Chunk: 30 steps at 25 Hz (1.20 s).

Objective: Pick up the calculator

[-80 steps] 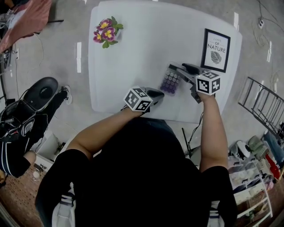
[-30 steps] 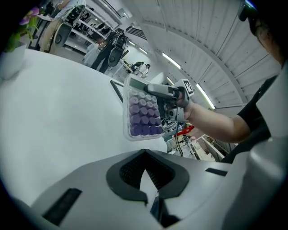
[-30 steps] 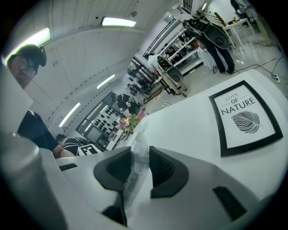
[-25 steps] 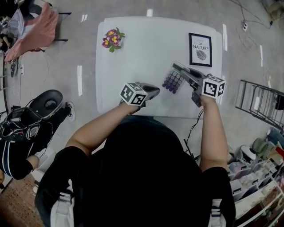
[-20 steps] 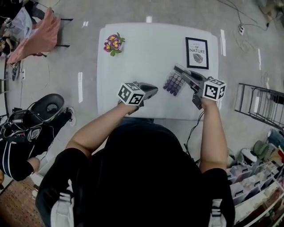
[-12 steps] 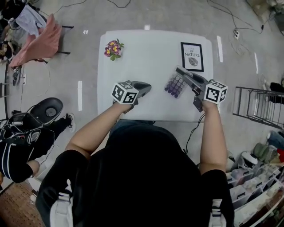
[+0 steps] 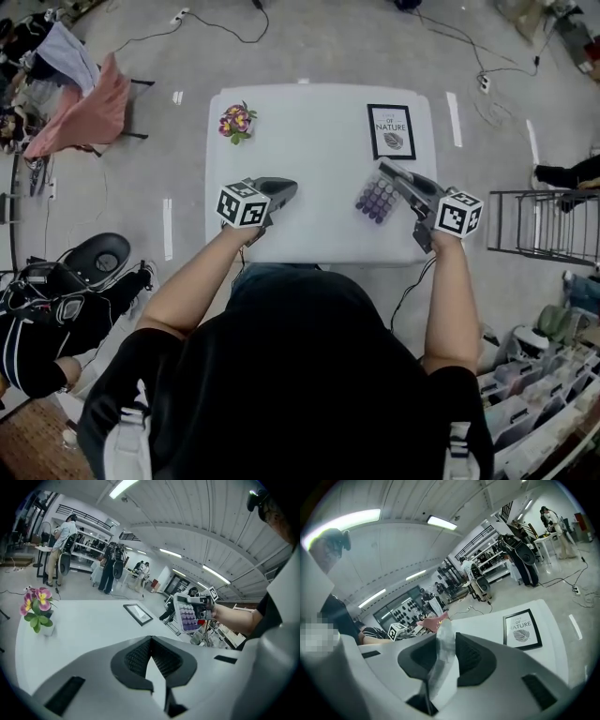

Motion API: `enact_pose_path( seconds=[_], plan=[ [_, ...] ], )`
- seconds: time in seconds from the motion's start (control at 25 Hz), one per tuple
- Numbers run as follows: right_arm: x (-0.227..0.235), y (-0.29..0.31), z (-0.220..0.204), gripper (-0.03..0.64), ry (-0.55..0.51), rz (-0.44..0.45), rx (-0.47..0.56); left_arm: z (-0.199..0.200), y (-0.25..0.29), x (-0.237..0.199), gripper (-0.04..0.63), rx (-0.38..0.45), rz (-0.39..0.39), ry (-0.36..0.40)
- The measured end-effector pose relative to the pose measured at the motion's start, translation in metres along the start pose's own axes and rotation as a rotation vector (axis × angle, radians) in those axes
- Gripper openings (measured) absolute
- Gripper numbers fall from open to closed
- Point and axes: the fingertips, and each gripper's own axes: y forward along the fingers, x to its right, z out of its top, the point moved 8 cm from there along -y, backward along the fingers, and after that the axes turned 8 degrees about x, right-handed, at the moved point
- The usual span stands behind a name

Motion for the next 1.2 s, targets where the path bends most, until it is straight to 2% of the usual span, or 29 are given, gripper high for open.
enact_pose_path(
  seconds=[0.08,0.36,1.2],
  plan=[
    [0.004,-0.006,-0.002,0.109,-0.001,-0.013,0.01,-0.003,0.0,-0.004,0.018,-0.001,0.004,-0.004],
    [-0.03,-0.055,0.0,0.109,-0.013,-0.017,0.046,0.003,-0.026,0.044,0.018,0.0,0.011,0.024],
    [-0.05,-0.096,-0.032,0.107,-0.001,-0.032,0.082,-0.006,-0.04,0.08,0.018,0.038,0.014,0.059]
  ],
)
